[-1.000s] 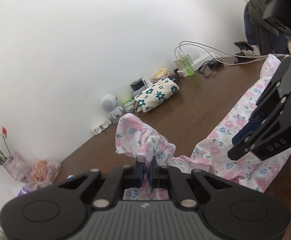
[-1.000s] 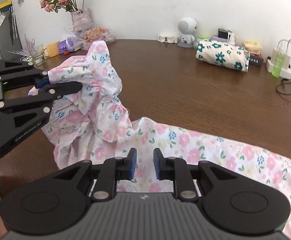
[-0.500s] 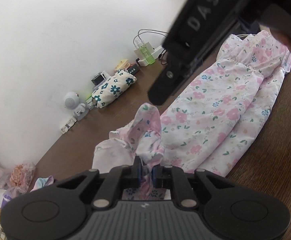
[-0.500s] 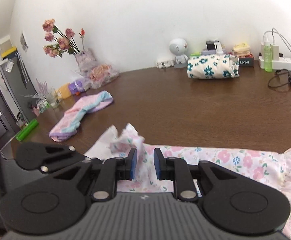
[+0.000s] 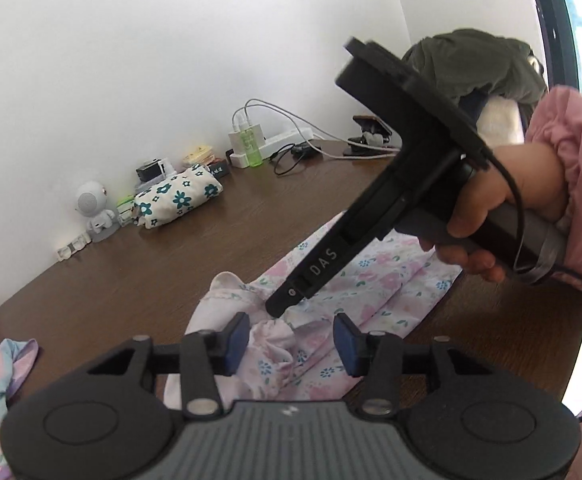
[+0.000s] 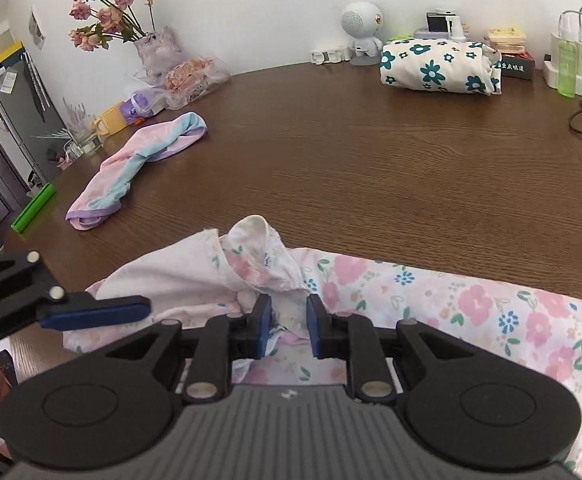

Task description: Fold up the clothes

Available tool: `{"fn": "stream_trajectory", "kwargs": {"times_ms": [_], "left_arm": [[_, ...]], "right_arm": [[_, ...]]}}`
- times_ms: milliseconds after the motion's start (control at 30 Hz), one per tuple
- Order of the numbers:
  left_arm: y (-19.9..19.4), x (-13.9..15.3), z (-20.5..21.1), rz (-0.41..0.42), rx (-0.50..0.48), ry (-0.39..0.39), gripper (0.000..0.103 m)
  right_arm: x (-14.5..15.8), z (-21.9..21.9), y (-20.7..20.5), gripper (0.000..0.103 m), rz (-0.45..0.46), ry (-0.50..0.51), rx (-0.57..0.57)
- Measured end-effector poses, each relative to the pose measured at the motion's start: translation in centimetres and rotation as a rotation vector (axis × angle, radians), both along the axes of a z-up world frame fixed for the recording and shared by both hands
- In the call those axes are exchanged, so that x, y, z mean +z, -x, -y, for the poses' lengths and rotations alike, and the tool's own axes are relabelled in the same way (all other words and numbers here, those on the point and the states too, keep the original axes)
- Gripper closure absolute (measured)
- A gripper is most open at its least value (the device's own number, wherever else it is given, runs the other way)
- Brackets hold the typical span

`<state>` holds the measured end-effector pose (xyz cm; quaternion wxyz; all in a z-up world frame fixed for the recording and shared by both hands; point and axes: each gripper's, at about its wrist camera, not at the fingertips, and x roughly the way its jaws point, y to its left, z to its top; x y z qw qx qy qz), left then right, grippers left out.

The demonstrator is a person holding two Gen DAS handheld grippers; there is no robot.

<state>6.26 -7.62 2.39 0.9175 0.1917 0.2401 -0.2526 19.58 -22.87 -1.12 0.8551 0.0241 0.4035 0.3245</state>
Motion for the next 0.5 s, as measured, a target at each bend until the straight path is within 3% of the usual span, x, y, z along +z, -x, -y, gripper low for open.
{"fn": "stream_trajectory", "kwargs": {"times_ms": [133,267,367,433,500], "left_arm": [[1.4,2.1,-3.8,-0.017,0.063,0.149,0.057],[0.6,1.8,-6.2,-0.062,0.159,0.140,0.057],[0.0,0.7,-7.3,-0.130,0.163,0.154,0.057],[-0.3,0.3,-7.4,-0.147,0.164,0.157,0.057],[-0.5,-0.1,-7.3,-0.151,0.153,0.164,0.058]], "right_arm": [[-0.1,-0.3,0.3,0.085,0.017,0.020,0.002],[0.3,-0.4,0.4,0.084,0.029,0.021,0.000],[1.1,-0.1,0.8,0.084,0.040,-0.021,-0.008],[2.3,0.6,1.7,0.077,0.043,-0.080,-0.019],[3.5,1.2,2.9,0.062,0.027,-0.139,-0.019]]}}
